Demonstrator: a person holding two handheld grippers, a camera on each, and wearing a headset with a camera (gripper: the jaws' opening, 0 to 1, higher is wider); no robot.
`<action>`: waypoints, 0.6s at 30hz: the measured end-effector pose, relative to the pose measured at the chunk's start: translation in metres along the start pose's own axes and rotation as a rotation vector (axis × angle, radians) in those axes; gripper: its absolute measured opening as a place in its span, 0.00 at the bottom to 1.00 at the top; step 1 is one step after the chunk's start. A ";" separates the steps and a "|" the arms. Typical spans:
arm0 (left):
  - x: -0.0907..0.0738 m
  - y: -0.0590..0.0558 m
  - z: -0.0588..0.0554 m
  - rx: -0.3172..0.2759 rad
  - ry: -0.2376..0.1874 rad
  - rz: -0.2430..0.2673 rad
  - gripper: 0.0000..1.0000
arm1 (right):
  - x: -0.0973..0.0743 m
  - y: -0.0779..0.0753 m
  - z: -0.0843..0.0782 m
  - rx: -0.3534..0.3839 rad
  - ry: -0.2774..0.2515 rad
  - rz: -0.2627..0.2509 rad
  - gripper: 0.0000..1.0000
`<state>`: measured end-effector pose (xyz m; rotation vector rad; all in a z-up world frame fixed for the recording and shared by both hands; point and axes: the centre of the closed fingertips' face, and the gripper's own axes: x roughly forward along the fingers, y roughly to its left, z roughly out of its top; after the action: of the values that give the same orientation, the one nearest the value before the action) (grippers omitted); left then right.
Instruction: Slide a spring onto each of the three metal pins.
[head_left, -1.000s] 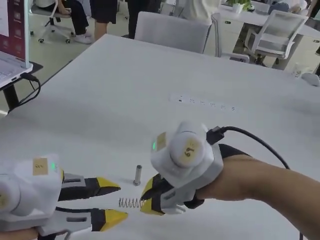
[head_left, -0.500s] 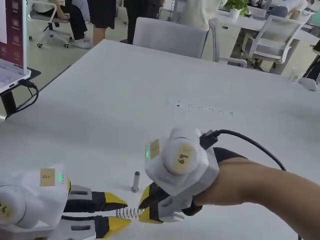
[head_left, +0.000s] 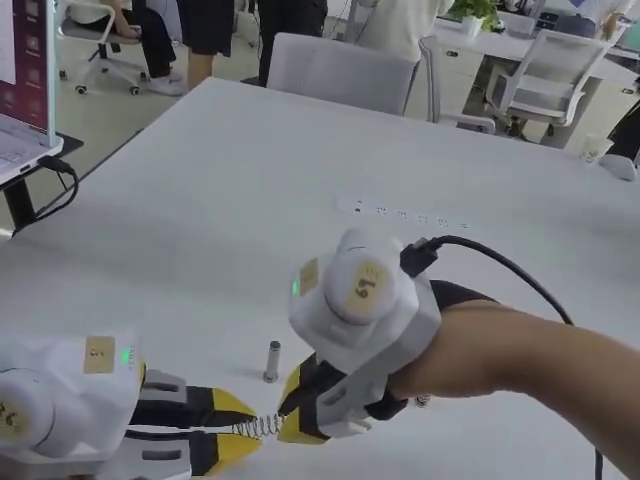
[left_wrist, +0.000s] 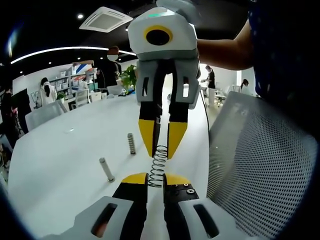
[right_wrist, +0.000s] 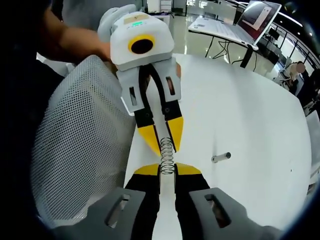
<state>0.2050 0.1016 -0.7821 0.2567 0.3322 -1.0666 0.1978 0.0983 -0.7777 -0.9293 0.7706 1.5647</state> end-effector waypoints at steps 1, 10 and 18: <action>0.001 0.001 0.000 0.005 0.000 0.005 0.04 | -0.001 -0.001 0.001 0.003 0.002 -0.005 0.07; 0.004 -0.001 0.005 0.035 -0.003 0.008 0.03 | -0.014 0.000 0.014 -0.006 0.004 -0.013 0.07; 0.005 0.000 0.010 0.054 -0.013 0.013 0.03 | -0.018 0.001 0.028 -0.032 -0.009 -0.020 0.07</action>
<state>0.2090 0.0936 -0.7748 0.2998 0.2893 -1.0649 0.1938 0.1140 -0.7486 -0.9498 0.7294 1.5670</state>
